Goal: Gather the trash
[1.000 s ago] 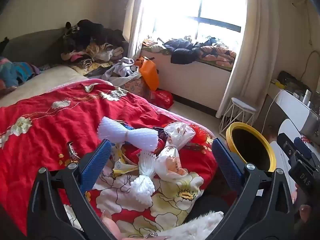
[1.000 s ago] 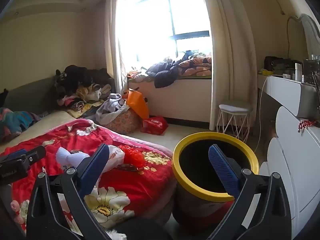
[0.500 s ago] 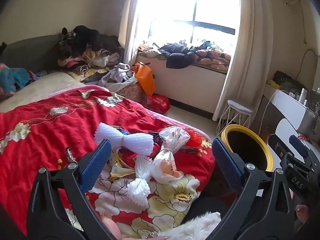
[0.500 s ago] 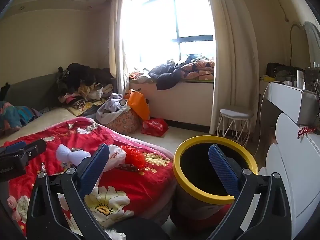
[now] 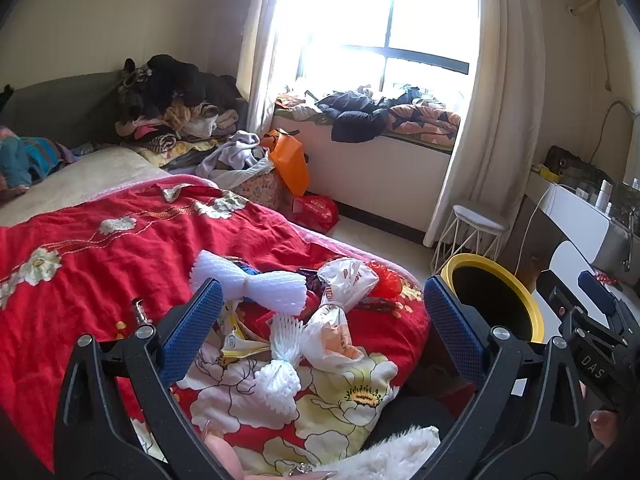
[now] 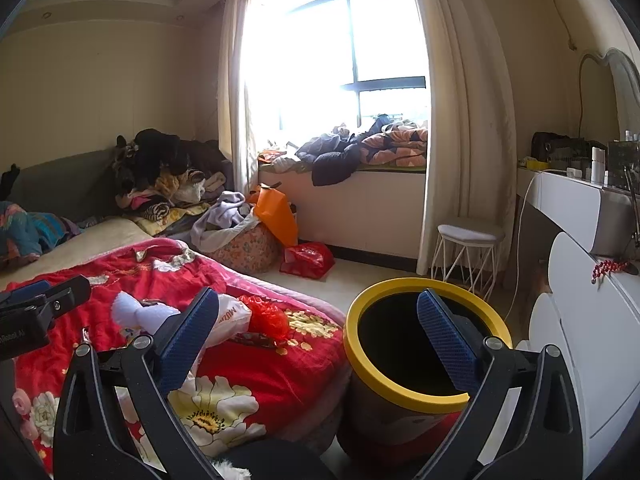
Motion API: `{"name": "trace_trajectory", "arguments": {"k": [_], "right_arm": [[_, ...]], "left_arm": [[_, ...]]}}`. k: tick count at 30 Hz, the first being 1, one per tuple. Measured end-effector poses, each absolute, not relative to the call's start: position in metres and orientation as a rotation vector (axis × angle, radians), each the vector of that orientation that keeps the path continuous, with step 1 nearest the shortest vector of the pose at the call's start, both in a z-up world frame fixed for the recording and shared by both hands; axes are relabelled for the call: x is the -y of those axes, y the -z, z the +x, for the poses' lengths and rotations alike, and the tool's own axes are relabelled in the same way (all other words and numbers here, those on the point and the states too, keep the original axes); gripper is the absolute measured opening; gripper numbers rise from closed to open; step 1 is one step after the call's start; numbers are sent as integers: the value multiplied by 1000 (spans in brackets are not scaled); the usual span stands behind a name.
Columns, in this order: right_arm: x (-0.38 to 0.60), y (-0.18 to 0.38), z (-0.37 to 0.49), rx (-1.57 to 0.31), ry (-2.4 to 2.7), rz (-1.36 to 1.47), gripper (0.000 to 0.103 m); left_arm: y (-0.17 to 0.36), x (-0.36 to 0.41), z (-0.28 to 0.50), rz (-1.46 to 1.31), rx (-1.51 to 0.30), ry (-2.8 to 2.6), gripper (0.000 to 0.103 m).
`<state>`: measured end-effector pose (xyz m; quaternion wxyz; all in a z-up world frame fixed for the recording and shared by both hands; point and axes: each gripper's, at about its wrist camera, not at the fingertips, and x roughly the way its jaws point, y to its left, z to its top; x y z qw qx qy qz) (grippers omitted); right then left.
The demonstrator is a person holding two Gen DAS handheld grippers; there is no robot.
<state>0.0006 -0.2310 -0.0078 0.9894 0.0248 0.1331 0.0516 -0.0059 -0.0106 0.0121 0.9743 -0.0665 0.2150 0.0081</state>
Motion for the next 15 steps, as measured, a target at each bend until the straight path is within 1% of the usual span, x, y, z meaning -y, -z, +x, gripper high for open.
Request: {"name": "trace_trajectory", "arguments": {"k": [15], "right_arm": [[227,6,-1,-266,-103,44,97]], "left_arm": [[-12,11,-7,-136,-432,-15,93]]}}
